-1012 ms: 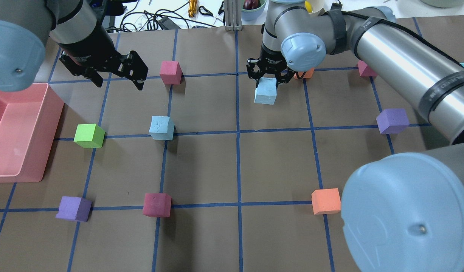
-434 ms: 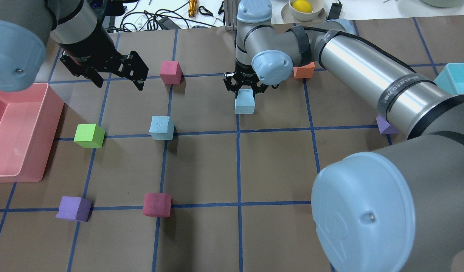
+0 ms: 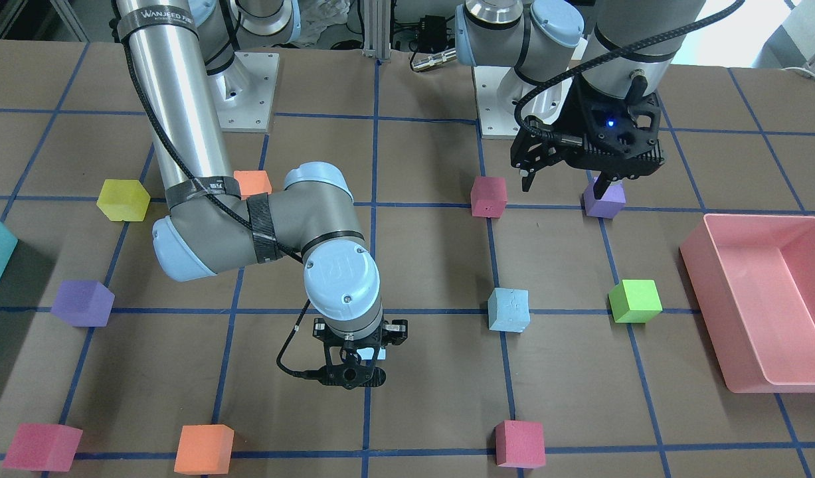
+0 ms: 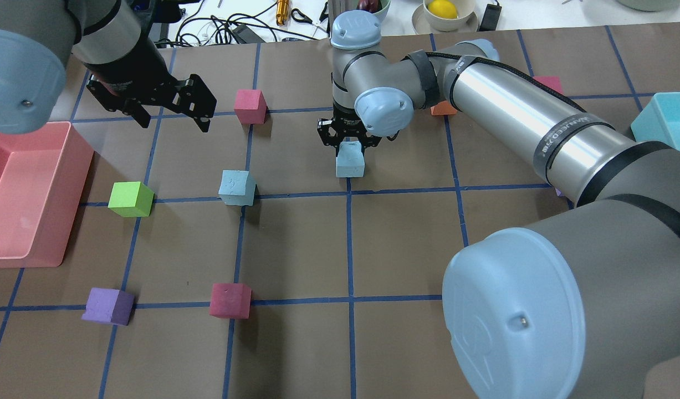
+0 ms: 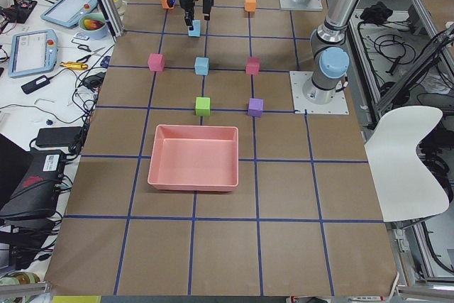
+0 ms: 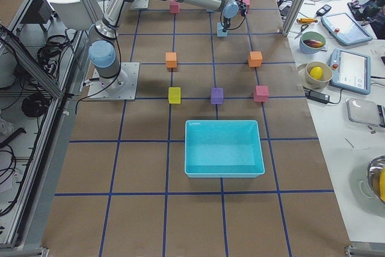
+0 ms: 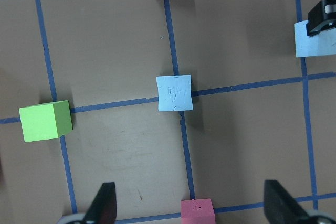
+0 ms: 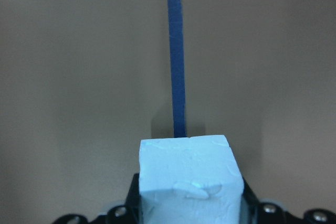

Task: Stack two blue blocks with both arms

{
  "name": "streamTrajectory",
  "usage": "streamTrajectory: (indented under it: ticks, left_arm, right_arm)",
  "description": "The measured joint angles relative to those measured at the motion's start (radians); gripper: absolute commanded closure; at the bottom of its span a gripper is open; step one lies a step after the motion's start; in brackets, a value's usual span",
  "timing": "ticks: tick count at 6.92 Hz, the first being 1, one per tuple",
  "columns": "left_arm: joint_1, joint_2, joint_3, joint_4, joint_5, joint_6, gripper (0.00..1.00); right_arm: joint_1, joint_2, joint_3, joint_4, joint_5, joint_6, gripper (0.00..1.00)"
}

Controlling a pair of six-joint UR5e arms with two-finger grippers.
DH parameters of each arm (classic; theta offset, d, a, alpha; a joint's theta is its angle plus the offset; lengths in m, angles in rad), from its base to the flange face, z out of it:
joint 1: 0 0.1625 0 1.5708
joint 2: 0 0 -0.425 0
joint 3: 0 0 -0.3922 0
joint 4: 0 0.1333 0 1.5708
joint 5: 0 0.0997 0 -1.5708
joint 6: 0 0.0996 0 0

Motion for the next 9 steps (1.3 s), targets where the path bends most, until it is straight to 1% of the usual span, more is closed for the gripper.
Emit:
streamTrajectory:
  ticks: [2,3,4,5,6,7,9]
  left_arm:
    - [0.002,-0.002,-0.002,0.000,0.002,0.005,0.00]
    - [0.003,-0.011,-0.005,0.001,0.004,0.007,0.00]
    - [0.004,-0.027,-0.013,0.010,0.004,0.007,0.00]
    - [0.005,-0.052,-0.033,0.053,0.002,0.006,0.00]
    - [0.005,-0.086,-0.073,0.136,0.003,0.007,0.00]
    - [0.005,-0.125,-0.130,0.239,0.005,0.008,0.00]
    - [0.006,-0.204,-0.262,0.445,0.008,0.009,0.00]
  right_arm:
    - [-0.001,-0.005,-0.003,0.003,-0.017,-0.005,0.00]
    - [-0.005,-0.023,-0.006,0.019,-0.045,-0.008,0.00]
    - [-0.021,-0.064,-0.007,0.054,-0.068,-0.012,0.00]
    - [-0.066,-0.122,-0.006,0.114,-0.075,-0.032,0.00]
    - [-0.128,-0.174,-0.006,0.181,-0.072,-0.089,0.00]
    - [-0.181,-0.207,-0.006,0.223,-0.073,-0.156,0.00]
    - [-0.226,-0.267,0.001,0.265,-0.090,-0.204,0.00]
